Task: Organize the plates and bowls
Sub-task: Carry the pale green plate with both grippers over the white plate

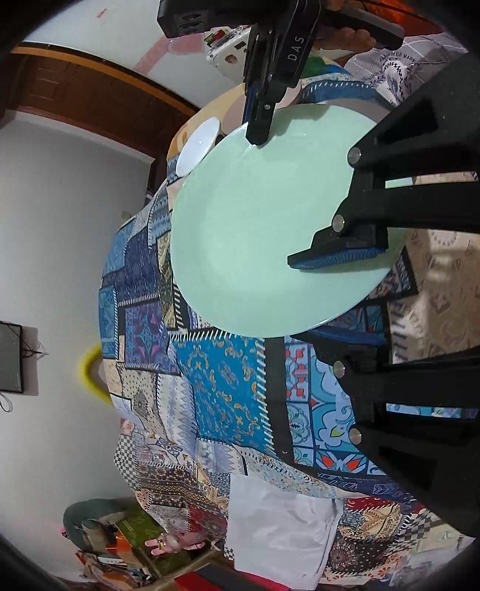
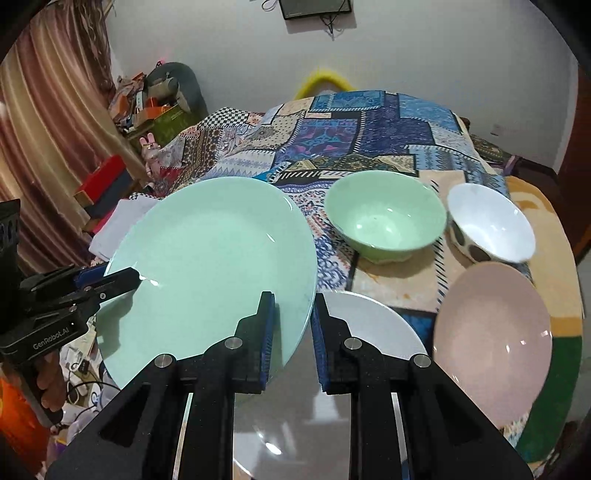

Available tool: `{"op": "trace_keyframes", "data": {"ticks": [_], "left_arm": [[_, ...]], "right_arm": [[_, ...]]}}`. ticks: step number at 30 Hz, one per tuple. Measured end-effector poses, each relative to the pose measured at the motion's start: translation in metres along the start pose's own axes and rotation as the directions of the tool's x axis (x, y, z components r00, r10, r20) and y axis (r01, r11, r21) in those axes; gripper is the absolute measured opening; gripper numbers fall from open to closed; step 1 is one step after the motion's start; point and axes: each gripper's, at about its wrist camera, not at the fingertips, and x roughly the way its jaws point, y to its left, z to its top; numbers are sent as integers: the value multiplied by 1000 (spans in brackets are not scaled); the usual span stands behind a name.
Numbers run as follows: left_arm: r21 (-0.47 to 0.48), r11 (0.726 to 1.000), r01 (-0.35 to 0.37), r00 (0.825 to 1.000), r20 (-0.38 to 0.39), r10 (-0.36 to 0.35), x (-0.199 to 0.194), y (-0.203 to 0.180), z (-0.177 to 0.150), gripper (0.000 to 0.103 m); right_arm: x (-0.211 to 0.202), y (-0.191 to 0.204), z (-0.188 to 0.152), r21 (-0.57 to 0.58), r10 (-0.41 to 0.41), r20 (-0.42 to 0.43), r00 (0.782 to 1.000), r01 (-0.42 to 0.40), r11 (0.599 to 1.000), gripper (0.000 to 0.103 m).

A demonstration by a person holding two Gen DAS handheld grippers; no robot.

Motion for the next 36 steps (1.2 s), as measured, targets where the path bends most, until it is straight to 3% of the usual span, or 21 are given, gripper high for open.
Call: {"op": "trace_keyframes", "data": {"ticks": [17, 36], "left_arm": [[30, 999, 22, 999, -32, -21, -9, -53, -21, 30], [33, 998, 55, 987, -155, -49, 34, -78, -48, 30]], "right_arm": [[-26, -31, -40, 65, -13, -5, 1000, 13, 998, 18], [-12, -60, -78, 159, -9, -83, 996, 22, 987, 18]]}}
